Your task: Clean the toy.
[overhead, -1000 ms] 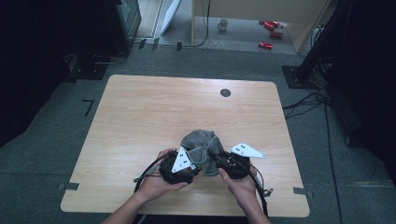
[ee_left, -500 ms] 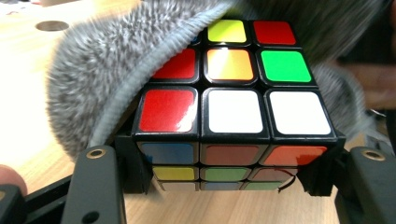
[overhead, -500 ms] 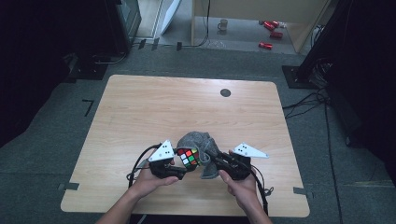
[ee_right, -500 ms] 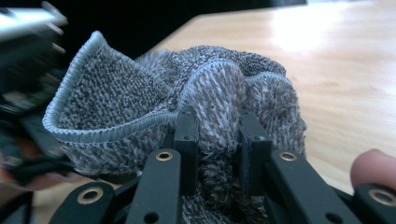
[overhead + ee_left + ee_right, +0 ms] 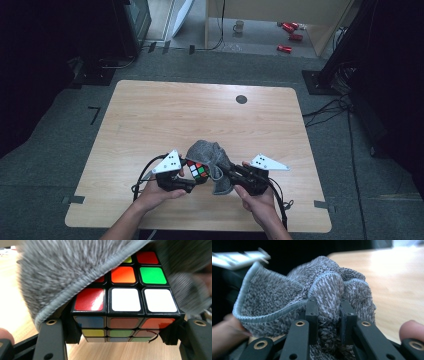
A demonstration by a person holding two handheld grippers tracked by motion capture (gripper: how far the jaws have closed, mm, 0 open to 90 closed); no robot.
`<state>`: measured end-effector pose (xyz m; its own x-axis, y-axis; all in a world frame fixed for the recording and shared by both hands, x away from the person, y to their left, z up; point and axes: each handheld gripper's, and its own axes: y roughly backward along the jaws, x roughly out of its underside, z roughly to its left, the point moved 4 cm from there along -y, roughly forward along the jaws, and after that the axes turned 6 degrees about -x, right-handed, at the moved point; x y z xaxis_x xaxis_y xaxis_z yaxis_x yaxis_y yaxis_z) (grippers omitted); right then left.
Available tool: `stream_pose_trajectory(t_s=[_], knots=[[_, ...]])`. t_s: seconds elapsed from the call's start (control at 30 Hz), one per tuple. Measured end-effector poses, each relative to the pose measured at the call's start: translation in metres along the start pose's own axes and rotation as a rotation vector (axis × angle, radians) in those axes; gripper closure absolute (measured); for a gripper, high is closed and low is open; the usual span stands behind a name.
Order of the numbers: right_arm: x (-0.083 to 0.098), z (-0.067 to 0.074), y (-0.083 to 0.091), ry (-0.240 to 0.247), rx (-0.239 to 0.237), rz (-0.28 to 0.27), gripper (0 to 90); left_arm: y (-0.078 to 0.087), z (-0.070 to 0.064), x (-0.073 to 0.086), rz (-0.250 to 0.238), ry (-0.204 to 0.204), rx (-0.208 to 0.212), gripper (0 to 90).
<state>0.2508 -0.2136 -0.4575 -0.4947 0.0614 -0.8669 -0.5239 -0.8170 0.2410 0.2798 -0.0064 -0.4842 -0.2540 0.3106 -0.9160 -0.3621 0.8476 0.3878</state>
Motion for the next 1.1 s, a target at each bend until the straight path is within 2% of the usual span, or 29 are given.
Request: stream_pose_trajectory(t_s=[0.03, 0.13, 0.27, 0.4, 0.47, 0.53, 0.63, 0.7, 0.77, 0.87, 0.93, 1.03, 1.1], knots=[[-0.003, 0.004, 0.001, 0.01, -0.018, -0.012, 74.4, -0.001, -0.001, 0.0, 0.0, -0.006, 0.002, 35.1], [-0.003, 0.007, 0.001, 0.023, -0.008, 0.0, 74.6, 0.002, -0.001, -0.003, -0.017, 0.0, 0.004, 35.1], [0.01, -0.007, -0.004, 0.003, 0.056, 0.048, 74.6, 0.013, 0.009, -0.008, -0.07, 0.038, -0.023, 35.1], [0.015, -0.012, -0.008, 0.004, 0.075, 0.059, 74.6, 0.027, 0.02, -0.017, -0.134, 0.074, -0.068, 35.2], [0.019, -0.008, -0.013, 0.033, 0.081, 0.082, 74.6, 0.03, 0.022, -0.02, -0.162, 0.091, -0.082, 35.2], [0.024, -0.003, -0.019, 0.067, 0.087, 0.114, 74.6, 0.032, 0.022, -0.024, -0.187, 0.104, -0.078, 35.1], [0.032, 0.007, -0.031, 0.09, 0.067, 0.143, 74.6, 0.028, 0.017, -0.025, -0.17, 0.1, -0.059, 35.1], [0.032, 0.015, -0.034, 0.107, 0.035, 0.132, 74.6, 0.023, 0.011, -0.023, -0.144, 0.078, -0.053, 35.1], [0.03, 0.021, -0.034, 0.134, 0.031, 0.113, 74.7, 0.017, 0.007, -0.021, -0.127, 0.072, -0.036, 35.1], [0.025, 0.017, -0.029, 0.123, 0.076, 0.075, 74.9, 0.015, 0.004, -0.02, -0.115, 0.062, -0.033, 35.1], [0.019, 0.004, -0.019, 0.065, 0.113, 0.012, 75.0, 0.015, 0.004, -0.02, -0.109, 0.06, -0.033, 35.1], [0.017, 0.001, -0.015, 0.05, 0.101, 0.003, 75.0, 0.013, 0.003, -0.021, -0.117, 0.077, -0.029, 35.1], [0.022, 0.005, -0.02, 0.066, 0.078, 0.022, 74.9, 0.011, 0.003, -0.021, -0.117, 0.084, -0.033, 35.1]])
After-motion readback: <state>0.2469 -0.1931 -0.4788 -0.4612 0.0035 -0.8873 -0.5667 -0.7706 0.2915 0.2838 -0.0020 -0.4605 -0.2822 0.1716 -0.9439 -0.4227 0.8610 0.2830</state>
